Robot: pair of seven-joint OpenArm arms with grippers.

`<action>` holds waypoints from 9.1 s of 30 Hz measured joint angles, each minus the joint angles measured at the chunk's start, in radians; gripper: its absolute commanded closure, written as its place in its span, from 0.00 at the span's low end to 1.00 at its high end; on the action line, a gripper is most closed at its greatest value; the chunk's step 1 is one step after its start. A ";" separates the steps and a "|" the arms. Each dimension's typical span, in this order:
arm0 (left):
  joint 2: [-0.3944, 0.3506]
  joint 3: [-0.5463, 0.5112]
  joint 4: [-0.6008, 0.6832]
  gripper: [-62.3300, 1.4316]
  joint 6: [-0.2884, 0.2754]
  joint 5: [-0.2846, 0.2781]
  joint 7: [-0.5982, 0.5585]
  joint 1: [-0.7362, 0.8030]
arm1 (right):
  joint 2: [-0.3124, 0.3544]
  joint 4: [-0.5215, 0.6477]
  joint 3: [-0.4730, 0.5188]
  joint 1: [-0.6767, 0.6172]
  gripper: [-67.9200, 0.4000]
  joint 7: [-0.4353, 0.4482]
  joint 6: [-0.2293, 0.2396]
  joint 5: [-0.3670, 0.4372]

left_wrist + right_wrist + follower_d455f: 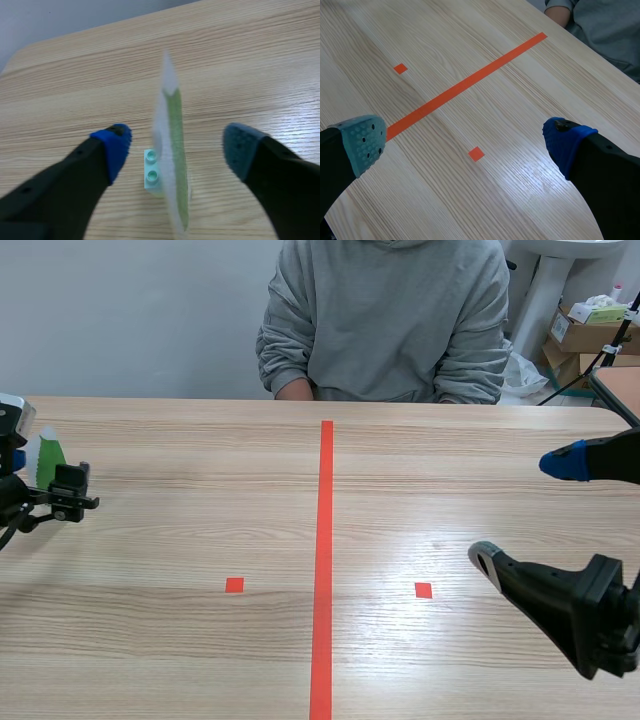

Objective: Do the leaf sorting experiment

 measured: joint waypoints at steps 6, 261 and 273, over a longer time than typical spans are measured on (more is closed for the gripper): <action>0.000 0.000 0.000 0.00 0.000 0.000 0.000 0.000 | -0.013 0.000 0.000 0.000 0.04 0.000 0.000 0.000; 0.249 0.520 0.030 0.91 -0.365 0.004 -0.076 -0.122 | -0.013 0.000 0.000 0.001 0.04 0.003 0.000 0.000; 0.243 0.516 0.058 0.91 -0.366 0.004 -0.085 -0.119 | -0.013 0.000 0.000 0.001 0.04 0.003 0.000 0.000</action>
